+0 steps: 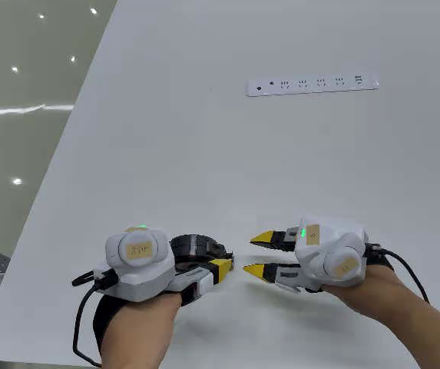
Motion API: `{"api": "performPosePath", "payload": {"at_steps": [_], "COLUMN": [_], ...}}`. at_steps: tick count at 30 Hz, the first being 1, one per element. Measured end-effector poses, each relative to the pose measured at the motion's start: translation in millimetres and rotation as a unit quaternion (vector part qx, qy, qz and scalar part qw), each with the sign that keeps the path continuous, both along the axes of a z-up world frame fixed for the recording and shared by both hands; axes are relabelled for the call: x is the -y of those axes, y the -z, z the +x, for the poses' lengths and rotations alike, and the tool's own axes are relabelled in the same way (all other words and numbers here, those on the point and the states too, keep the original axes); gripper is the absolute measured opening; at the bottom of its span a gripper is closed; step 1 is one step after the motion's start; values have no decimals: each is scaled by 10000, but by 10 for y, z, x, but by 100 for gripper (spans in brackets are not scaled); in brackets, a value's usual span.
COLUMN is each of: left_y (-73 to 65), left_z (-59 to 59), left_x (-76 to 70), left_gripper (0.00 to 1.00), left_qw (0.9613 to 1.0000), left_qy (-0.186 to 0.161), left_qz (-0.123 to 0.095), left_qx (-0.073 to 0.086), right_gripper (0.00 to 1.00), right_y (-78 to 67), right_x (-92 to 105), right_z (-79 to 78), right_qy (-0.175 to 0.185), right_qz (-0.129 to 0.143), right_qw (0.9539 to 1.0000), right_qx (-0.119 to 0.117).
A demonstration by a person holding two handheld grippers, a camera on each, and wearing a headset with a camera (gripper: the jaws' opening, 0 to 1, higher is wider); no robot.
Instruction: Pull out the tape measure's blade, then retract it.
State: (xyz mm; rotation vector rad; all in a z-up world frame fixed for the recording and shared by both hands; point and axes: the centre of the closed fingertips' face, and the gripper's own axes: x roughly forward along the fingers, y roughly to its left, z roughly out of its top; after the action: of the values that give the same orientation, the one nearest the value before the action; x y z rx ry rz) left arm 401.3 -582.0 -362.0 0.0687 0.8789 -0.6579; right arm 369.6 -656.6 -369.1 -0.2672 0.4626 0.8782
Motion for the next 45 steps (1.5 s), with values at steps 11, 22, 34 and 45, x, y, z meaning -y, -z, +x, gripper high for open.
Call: {"api": "performPosePath", "payload": {"at_steps": [11,22,34,45], "left_y": [-75,-251,-339,-376], "left_z": [-53,-50,-72,-145], "left_x": [-23,-30,-150,-219], "left_gripper": [66,67,67,68], "left_qw": [9996,9978,9954,9930], "left_qy": [258,387,622,876], "left_qz": [-98,-480,-618,-646], "left_qx": [77,222,377,455], "right_gripper": [27,31,36,42], "right_y": [-131,-266,-391,-469], "right_x": [252,516,761,918], "right_z": [-101,-211,-331,-446], "right_qy": [327,734,1157,1356], "right_qz": [-81,-44,26,-109], "right_qw": [9994,9973,9932,9907], "right_qx": [6,-23,-73,-76]}}
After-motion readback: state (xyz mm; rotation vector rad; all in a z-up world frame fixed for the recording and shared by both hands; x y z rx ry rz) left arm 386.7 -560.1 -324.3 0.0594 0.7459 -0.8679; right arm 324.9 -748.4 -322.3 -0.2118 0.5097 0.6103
